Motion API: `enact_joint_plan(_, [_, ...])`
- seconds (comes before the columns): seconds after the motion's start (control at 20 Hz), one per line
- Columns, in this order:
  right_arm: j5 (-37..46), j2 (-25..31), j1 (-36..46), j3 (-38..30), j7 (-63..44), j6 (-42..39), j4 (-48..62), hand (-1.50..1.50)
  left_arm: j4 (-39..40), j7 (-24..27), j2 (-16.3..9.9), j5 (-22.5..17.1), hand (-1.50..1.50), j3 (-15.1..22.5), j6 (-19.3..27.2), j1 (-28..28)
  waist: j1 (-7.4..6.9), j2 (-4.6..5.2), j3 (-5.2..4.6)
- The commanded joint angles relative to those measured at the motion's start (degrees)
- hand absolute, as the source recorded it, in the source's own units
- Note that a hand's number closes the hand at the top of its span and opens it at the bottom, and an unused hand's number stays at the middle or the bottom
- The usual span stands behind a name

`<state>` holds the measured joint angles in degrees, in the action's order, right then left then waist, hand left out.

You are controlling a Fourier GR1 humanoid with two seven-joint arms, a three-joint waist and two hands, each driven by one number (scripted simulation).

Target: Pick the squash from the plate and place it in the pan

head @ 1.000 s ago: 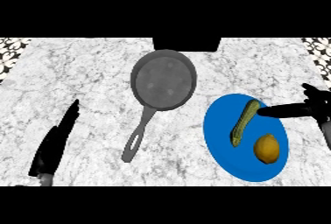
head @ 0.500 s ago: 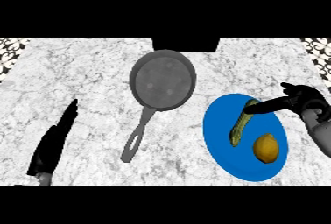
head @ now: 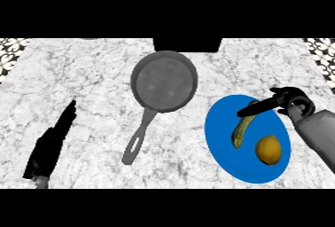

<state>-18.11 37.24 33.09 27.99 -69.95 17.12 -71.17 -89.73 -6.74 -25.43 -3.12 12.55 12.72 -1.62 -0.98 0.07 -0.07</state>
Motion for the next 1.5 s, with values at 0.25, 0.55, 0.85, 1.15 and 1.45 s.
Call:
enact_joint_plan(0.25, [-0.6,-4.7,5.2,1.8,-11.3,-1.2,7.4,-1.5,-2.5,-0.4,1.1,1.5,0.0,0.1,0.2,-1.9,-0.12,-0.03,0.04])
enact_joint_plan(0.55, [-1.4,-4.3,-0.3,3.0,-8.5,-1.0,5.0,-1.5,-2.1,-0.2,2.3,2.2,0.0,0.2,0.0,-3.5,0.74,-0.2,0.04])
enact_joint_plan(0.85, [-0.5,-6.6,2.4,2.7,-7.6,-1.6,10.6,-1.5,-2.4,-0.7,1.6,2.1,0.0,-1.7,-1.5,-2.5,0.56,-0.1,0.04])
enact_joint_plan(1.15, [0.0,-6.7,1.2,1.3,-5.0,-2.9,11.8,-1.5,-1.5,-2.2,2.5,2.1,0.0,-3.2,-2.1,-0.6,0.92,-0.13,0.05])
enact_joint_plan(1.45, [4.6,-12.4,-0.1,-0.4,0.3,3.8,14.1,1.5,-1.7,-1.7,5.3,5.1,0.0,-1.7,-1.1,-0.9,0.87,-0.14,0.06])
